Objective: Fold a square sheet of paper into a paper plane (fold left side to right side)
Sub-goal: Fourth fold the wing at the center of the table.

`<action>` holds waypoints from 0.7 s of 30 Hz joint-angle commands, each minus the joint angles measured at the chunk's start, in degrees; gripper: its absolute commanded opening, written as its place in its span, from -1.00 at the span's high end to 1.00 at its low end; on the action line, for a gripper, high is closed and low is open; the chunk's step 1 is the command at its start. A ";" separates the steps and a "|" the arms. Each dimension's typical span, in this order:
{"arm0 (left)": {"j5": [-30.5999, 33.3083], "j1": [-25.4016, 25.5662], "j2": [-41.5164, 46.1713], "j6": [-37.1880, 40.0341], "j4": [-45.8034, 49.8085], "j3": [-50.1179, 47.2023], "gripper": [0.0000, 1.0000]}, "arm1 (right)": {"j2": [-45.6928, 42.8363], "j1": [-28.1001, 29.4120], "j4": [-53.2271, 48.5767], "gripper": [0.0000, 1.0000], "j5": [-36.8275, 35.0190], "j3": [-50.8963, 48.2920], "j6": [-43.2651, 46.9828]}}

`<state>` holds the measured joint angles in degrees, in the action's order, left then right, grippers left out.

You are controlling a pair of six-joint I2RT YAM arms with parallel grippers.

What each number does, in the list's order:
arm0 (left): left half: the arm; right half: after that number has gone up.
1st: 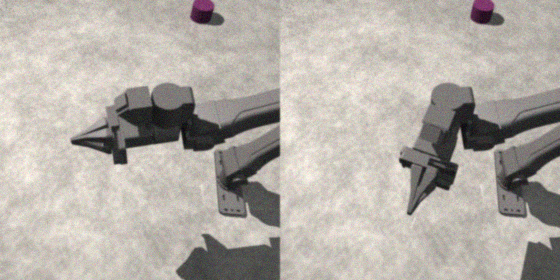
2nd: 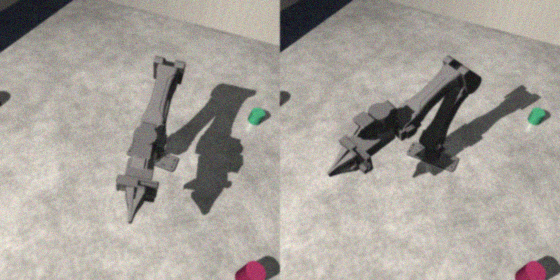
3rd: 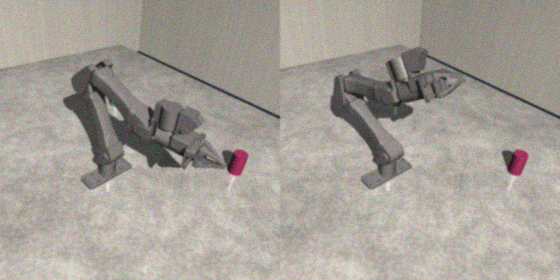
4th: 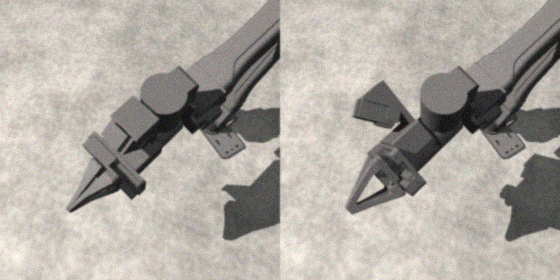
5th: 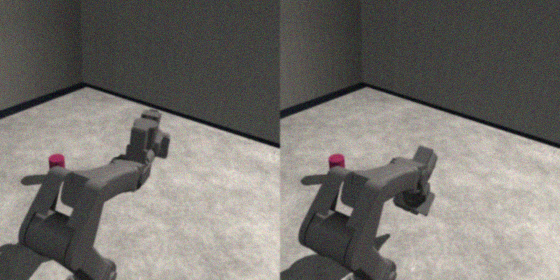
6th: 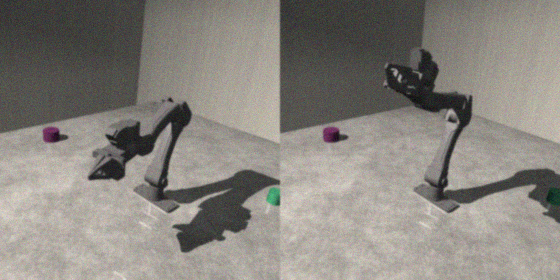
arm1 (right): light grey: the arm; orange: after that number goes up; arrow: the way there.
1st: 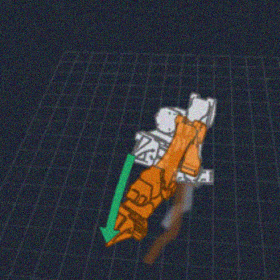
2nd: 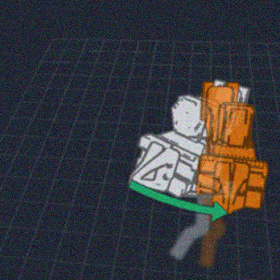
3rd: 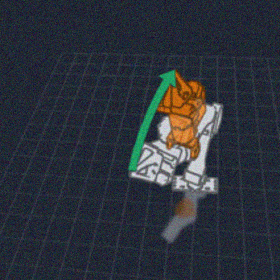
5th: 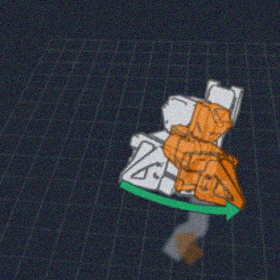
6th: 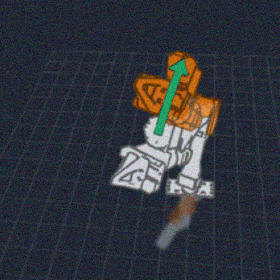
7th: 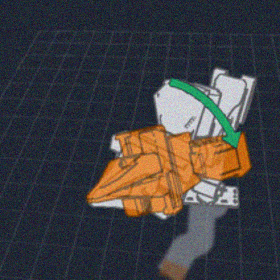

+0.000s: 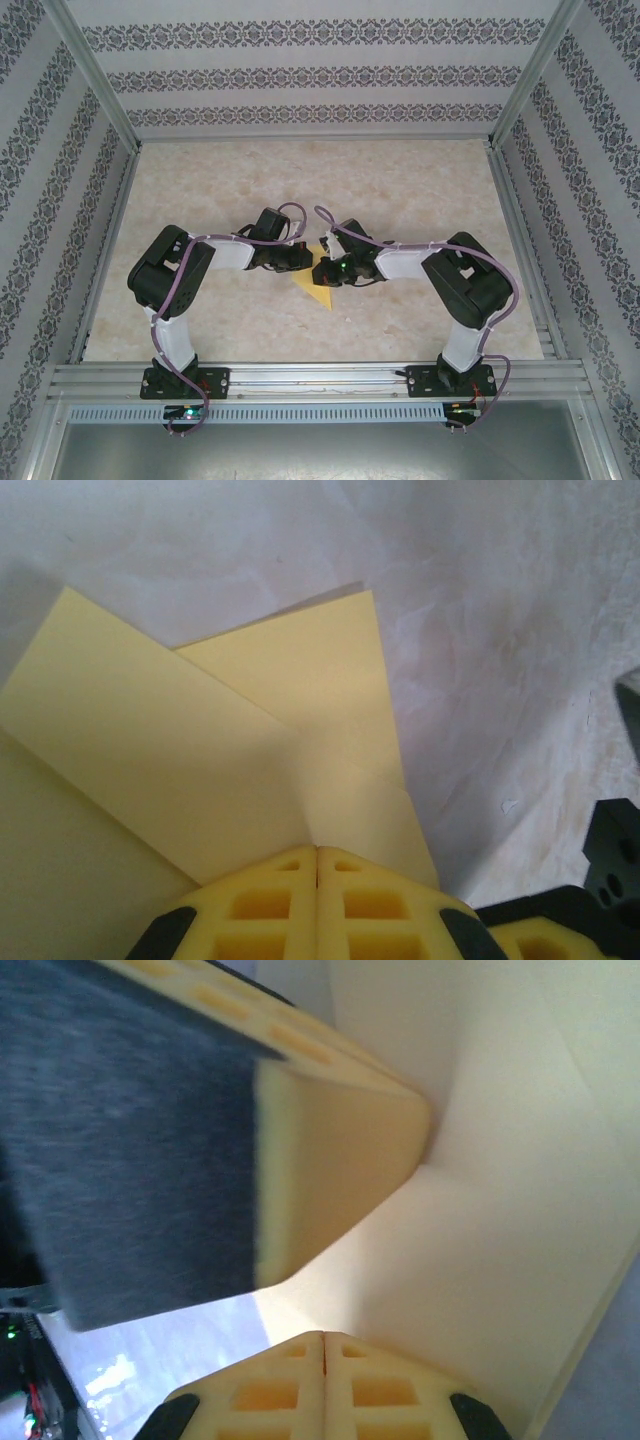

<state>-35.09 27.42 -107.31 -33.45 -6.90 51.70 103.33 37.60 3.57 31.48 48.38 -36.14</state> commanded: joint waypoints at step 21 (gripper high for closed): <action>8.73 -0.10 -2.62 -2.14 5.21 -1.65 1.00 | -3.13 2.56 -6.66 1.00 -2.88 -3.97 1.08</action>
<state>-34.26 27.42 -107.31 -35.22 -6.85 51.70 101.30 39.05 1.50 29.32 46.37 -35.64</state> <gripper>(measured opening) 0.044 0.050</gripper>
